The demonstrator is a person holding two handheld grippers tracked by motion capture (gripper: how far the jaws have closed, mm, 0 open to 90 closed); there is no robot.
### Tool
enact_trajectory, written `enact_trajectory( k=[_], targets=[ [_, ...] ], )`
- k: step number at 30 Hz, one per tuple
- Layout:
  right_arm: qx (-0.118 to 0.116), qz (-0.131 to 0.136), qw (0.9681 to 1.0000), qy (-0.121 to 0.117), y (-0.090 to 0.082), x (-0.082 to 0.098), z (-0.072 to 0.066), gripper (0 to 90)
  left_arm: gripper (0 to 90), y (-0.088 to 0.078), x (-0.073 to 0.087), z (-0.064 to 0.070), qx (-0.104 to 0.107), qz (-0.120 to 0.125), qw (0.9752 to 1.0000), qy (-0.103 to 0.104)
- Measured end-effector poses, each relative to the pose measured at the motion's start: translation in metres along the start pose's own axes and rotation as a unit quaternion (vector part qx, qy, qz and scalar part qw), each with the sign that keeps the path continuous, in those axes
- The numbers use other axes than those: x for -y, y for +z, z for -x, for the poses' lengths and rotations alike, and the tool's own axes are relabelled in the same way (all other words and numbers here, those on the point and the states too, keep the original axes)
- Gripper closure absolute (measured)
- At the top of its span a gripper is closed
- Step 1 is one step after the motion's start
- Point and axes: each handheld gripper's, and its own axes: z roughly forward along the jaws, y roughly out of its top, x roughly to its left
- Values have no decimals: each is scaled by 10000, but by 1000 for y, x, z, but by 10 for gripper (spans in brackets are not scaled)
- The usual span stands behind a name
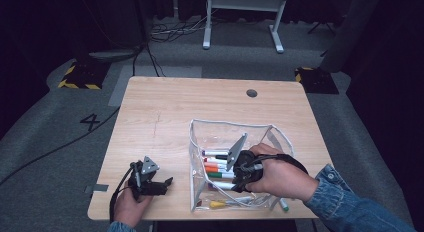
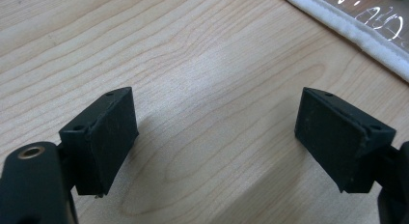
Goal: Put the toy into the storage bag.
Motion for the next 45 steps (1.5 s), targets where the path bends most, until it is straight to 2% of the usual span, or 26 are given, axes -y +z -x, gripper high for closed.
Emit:
enact_trajectory(
  k=[8, 12, 16, 19, 21, 25, 34, 38, 41, 42, 44, 45],
  targets=[
    [-88, -489, 9987, -144, 12, -8, 2, 769, 151, 0, 0, 0, 0, 2, 10000, 1],
    [-100, -650, 9977, -172, 15, -9, 2, 769, 151, 0, 0, 0, -3, 3, 10000, 1],
    [-48, -650, 9976, -220, 13, -12, 3, 769, 151, 0, 0, 0, 0, 0, 10000, 0],
    [-61, -756, 9969, -230, 14, -13, 5, 769, 151, 0, 0, 0, -5, -1, 10000, 2],
    [17, -807, 9963, -278, 15, -15, 6, 769, 151, 0, 0, 0, -1, 0, 10000, 3],
    [16, -775, 9964, -340, 15, -20, 9, 769, 151, 0, 0, 0, -6, -1, 10000, 4],
    [-134, -990, 9939, -457, 35, -19, 11, 769, 151, 0, 0, 0, -15, -2, 10000, 39],
    [-230, -1047, 9936, -367, 44, -17, 13, 769, 151, 0, 0, 0, -16, -2, 10000, 38],
    [-246, -933, 9949, -277, 48, -14, 15, 765, 151, 0, 0, 0, -15, -3, 10000, 38],
    [-272, -904, 9952, -245, 49, -14, 16, 730, 151, 0, 0, 0, -15, -3, 10000, 38],
    [-255, -831, 9961, -178, 50, -12, 18, 578, 151, 0, 0, 0, -15, -2, 10000, 38],
    [-215, -699, 9973, -110, 49, -11, 18, 550, 151, 0, 0, 0, -15, -2, 10000, 37]
  ],
)
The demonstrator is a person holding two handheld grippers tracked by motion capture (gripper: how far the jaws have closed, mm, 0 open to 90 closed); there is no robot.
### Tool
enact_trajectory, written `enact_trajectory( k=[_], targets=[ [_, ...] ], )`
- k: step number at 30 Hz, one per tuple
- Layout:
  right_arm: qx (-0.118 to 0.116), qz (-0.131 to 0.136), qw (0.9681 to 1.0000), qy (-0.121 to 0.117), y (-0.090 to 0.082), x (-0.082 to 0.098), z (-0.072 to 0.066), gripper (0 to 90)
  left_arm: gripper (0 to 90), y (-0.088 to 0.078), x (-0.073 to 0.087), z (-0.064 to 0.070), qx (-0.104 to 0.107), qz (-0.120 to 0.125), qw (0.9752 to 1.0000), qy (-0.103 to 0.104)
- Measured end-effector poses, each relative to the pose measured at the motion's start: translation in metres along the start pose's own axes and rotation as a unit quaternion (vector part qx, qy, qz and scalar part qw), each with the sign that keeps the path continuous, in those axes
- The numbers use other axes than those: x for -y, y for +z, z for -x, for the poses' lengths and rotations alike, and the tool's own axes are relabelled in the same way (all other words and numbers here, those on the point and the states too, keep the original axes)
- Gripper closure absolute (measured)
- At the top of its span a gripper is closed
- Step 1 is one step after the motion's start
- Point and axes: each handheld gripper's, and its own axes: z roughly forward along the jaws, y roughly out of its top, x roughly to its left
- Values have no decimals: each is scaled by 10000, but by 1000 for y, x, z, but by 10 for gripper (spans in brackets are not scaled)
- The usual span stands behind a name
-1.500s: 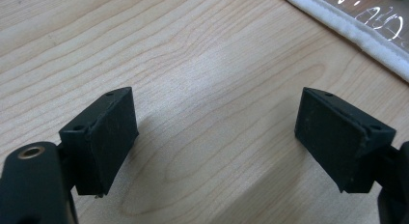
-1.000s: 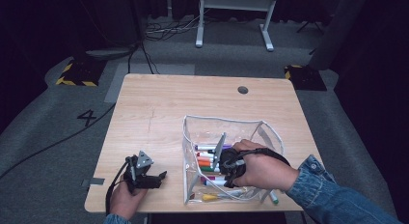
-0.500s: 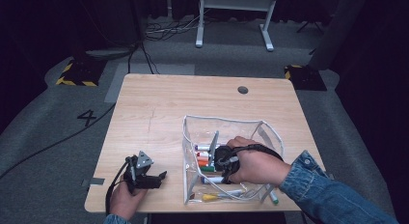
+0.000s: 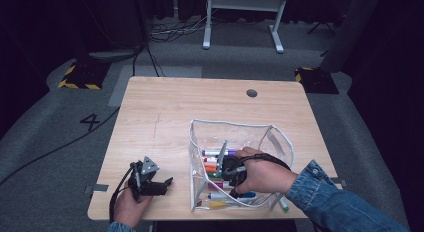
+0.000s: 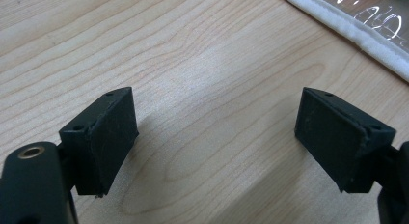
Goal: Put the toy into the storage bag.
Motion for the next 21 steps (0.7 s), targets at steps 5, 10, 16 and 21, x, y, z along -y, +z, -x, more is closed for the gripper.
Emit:
enact_trajectory(
  k=[5, 10, 16, 21],
  targets=[
    [198, 650, 9976, 148, -25, 2, -2, 502, 151, 0, 0, 0, 0, 0, 10000, 4],
    [489, 1269, 9903, 269, -64, 13, -8, 502, 151, 0, 0, 0, 1, -8, 10000, 14],
    [783, 1806, 9793, 465, -98, 45, -14, 477, 151, 0, 0, 0, 0, -7, 10000, 14],
    [950, 2297, 9650, 831, -120, 82, -19, 470, 151, 0, 0, 0, 9, -3, 10000, -12]
  ],
)
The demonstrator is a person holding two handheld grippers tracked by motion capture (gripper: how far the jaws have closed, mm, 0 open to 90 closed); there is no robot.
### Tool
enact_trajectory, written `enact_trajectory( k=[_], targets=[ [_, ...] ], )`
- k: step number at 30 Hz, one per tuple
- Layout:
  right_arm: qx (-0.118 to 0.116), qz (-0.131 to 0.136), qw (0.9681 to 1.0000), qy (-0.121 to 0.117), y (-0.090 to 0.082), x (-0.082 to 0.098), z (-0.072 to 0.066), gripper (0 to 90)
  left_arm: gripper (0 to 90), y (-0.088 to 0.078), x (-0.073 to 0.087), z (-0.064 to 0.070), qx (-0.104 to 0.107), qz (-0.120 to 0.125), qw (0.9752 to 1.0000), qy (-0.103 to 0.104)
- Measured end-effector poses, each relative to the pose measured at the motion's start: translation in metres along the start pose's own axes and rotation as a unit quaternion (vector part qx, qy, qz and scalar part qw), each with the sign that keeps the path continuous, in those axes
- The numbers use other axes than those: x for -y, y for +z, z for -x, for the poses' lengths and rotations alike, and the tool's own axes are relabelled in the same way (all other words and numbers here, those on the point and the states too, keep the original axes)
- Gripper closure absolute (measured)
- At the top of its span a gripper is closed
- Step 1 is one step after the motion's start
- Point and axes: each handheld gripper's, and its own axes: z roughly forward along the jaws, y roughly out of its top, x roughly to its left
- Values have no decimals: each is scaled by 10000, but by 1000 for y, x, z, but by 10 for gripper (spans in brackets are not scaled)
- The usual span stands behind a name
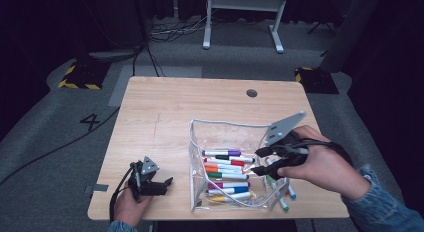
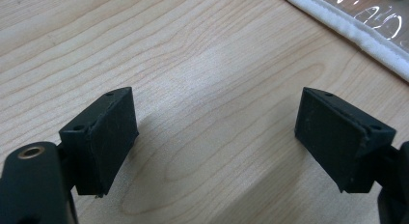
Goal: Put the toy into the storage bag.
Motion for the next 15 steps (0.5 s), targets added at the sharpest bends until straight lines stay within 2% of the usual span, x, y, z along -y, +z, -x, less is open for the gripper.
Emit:
enact_trajectory(
  k=[2, 4, 7, 11, 12, 15],
  targets=[
    [138, 203, 9994, 245, -17, 15, 4, 478, 151, 0, 0, 0, -1, 0, 10000, 1],
    [258, 293, 9983, 429, -29, 27, 7, 483, 151, 0, 0, 0, -7, -1, 10000, 6],
    [493, 251, 9961, 684, -45, 55, 12, 487, 151, 0, 0, 0, -2, 12, 10000, -8],
    [717, 310, 9909, 1094, -51, 86, 20, 495, 151, -1, 2, 1, -9, 37, 10000, -65],
    [767, 362, 9885, 1252, -51, 96, 23, 498, 151, -1, 2, 1, -11, 32, 10000, -52],
    [839, 449, 9840, 1505, -44, 114, 29, 521, 151, -2, 3, 1, -16, 23, 10000, -48]
  ],
)
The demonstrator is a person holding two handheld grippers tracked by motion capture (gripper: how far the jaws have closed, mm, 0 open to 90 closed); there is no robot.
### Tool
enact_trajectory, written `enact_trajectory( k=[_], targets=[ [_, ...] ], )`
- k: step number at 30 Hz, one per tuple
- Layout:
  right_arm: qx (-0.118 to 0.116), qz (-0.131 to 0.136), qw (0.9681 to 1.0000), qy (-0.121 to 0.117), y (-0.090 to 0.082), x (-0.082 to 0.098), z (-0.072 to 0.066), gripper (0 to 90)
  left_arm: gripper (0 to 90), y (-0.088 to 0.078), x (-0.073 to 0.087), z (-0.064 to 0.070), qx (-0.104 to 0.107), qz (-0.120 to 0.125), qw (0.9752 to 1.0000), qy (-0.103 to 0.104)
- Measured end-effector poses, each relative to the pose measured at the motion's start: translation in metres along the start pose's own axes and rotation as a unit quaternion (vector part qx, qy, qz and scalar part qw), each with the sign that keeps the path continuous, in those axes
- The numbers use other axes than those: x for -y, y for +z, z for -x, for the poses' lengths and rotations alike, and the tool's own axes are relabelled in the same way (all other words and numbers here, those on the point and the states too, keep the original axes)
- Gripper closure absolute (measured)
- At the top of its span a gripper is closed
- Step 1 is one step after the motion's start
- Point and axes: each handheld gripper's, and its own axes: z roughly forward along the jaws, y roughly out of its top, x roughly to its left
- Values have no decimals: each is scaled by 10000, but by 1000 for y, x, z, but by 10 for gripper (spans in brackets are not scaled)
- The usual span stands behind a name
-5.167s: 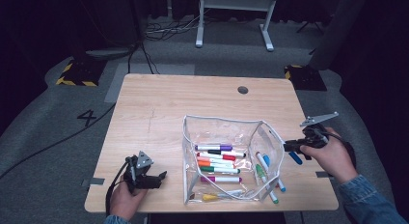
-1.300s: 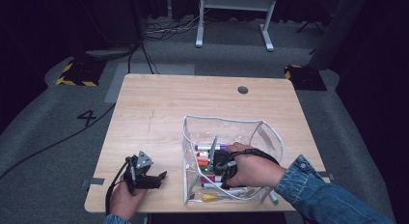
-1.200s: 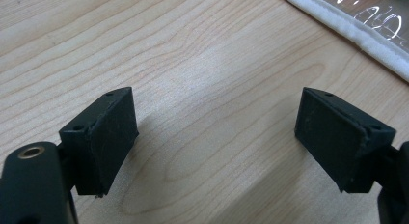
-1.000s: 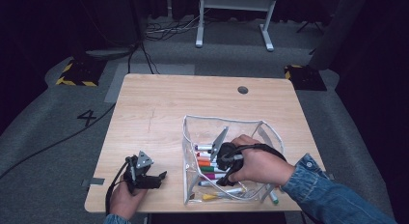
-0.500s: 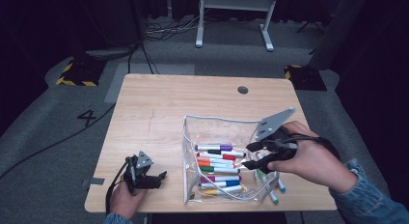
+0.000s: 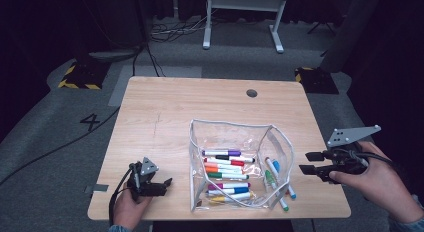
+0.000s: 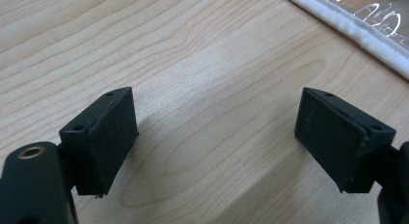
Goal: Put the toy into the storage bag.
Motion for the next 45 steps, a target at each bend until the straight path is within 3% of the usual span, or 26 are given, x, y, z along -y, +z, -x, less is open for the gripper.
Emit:
enact_trajectory(
  k=[9, 12, 19, 27, 35, 39, 45],
  targets=[
    [95, -225, 9980, 584, 65, 41, 26, 561, 151, 0, 1, 0, 0, 17, 10000, -13],
    [82, -358, 9963, 776, 91, 55, 35, 589, 151, 0, 1, 0, 2, 20, 10000, -32],
    [146, -618, 9920, 1094, 131, 77, 52, 628, 151, 0, 1, 0, 0, 18, 10000, -15],
    [173, -702, 9895, 1252, 152, 83, 58, 658, 151, 0, 1, 0, 0, 18, 10000, -15],
    [648, -796, 9861, 1303, 158, 84, 66, 764, 151, 0, 1, 0, 0, 19, 10000, -15],
    [751, -757, 9843, 1409, 157, 85, 68, 769, 151, 0, 1, 0, 1, 21, 10000, -33],
    [601, -608, 9849, 1508, 144, 85, 71, 770, 151, 0, 1, 0, -1, 17, 10000, -13]
  ],
)
